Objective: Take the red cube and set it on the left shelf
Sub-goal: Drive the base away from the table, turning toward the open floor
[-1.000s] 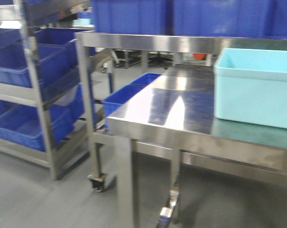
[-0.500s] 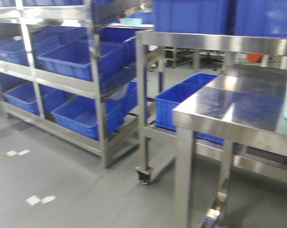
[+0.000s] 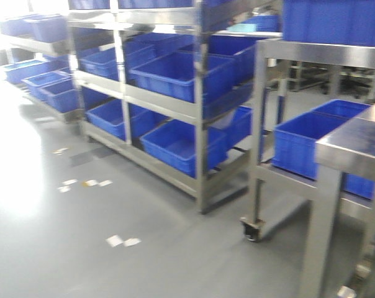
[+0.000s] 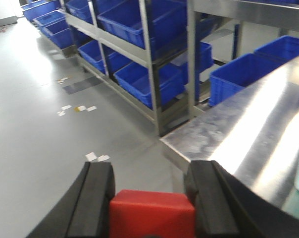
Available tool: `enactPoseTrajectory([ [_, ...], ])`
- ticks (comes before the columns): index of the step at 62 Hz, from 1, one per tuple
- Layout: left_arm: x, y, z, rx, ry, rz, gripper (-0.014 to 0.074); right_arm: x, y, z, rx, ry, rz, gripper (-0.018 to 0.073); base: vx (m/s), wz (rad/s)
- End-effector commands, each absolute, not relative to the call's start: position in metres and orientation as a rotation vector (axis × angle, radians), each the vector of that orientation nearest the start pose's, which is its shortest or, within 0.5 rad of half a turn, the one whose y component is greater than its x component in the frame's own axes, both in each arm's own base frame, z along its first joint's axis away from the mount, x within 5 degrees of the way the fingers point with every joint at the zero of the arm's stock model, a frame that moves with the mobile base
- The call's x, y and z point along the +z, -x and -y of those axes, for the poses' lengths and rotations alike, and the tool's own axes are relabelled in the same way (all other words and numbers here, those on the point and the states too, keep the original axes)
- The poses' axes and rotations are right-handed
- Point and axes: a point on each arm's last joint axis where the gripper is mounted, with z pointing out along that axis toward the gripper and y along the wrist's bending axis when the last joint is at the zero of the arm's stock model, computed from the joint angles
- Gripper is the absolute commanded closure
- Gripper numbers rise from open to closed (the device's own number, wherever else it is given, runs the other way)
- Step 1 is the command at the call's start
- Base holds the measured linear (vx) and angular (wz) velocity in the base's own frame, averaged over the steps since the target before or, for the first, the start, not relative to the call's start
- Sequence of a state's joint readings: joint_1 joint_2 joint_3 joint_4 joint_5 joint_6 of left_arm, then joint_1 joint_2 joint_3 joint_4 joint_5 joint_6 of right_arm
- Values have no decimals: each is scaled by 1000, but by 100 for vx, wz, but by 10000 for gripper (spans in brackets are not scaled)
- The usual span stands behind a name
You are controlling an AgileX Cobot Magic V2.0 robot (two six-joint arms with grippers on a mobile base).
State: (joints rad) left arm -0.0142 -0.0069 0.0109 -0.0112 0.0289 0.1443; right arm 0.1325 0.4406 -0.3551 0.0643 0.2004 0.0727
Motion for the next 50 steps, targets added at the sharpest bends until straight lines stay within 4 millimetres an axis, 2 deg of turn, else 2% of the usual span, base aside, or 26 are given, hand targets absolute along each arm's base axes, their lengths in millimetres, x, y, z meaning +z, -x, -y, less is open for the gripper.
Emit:
enactPoseTrajectory([
  [1, 208, -57, 1, 89, -108, -1445, 491, 300, -101, -14, 200, 16, -1666, 503, -5, 31],
  [50, 208, -57, 1, 89, -108, -1445, 491, 300, -101, -14, 200, 16, -1666, 503, -6, 38],
])
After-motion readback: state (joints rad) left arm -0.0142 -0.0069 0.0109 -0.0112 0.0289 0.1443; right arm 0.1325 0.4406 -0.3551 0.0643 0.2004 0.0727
